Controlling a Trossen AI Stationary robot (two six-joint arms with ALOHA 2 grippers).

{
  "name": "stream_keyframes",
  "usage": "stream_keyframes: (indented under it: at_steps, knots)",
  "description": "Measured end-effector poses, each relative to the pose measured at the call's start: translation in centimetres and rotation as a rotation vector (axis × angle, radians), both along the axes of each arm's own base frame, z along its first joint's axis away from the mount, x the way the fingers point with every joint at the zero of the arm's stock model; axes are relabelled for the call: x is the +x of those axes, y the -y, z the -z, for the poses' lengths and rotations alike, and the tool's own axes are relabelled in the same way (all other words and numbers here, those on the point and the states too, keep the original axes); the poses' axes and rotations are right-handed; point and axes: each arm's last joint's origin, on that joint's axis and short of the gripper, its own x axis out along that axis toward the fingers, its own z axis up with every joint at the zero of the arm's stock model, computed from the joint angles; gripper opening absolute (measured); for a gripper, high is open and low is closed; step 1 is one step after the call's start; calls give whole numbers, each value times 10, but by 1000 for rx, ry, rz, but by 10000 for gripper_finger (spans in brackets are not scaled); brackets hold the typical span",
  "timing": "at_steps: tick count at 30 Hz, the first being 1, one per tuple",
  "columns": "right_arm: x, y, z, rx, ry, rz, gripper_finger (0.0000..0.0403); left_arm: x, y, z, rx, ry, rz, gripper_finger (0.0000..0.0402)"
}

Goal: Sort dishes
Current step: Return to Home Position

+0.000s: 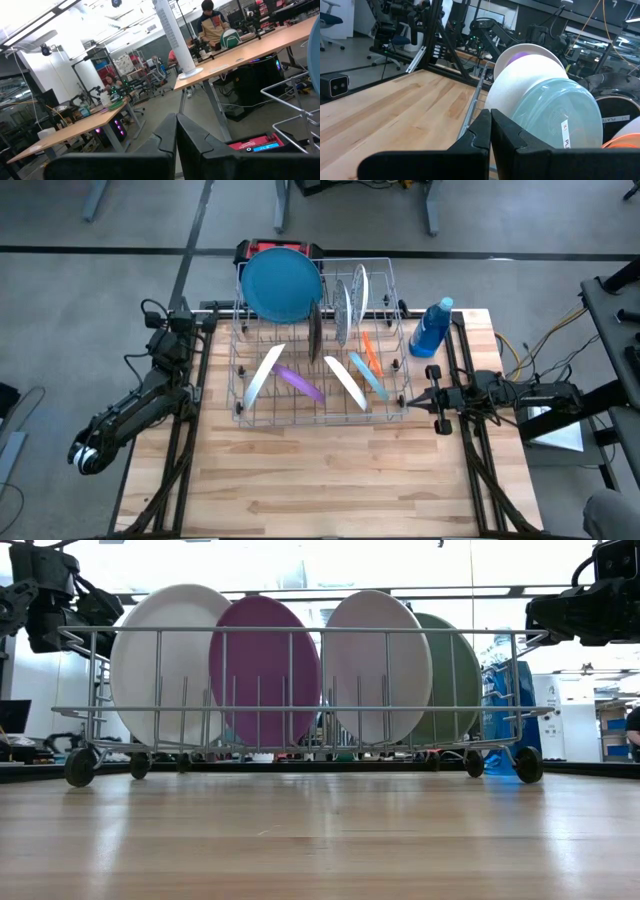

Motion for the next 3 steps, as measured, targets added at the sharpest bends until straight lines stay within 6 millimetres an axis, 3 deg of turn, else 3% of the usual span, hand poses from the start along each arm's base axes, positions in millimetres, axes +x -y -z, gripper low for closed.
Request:
stream_keyframes:
  at_steps: [3]
  knots:
    - [0,0,0,0,0,0,0,0,0,0,0,-1,0,0]
